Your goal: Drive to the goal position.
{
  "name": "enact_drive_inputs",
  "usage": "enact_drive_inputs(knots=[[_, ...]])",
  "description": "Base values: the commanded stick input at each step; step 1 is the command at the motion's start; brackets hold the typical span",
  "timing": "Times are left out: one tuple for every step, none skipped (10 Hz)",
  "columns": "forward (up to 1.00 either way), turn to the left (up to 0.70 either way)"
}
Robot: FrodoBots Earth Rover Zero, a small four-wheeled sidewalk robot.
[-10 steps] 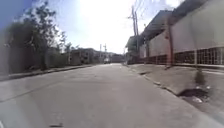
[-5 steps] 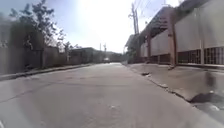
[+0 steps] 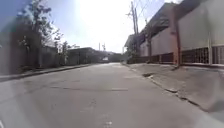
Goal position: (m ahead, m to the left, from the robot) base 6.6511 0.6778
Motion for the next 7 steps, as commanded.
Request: enact_drive_inputs(knots=[[0.70,0.00],[0.70,0.00],[0.70,0.00],[0.70,0.00],[0.70,0.00],[0.70,0.00],[0.70,0.00]])
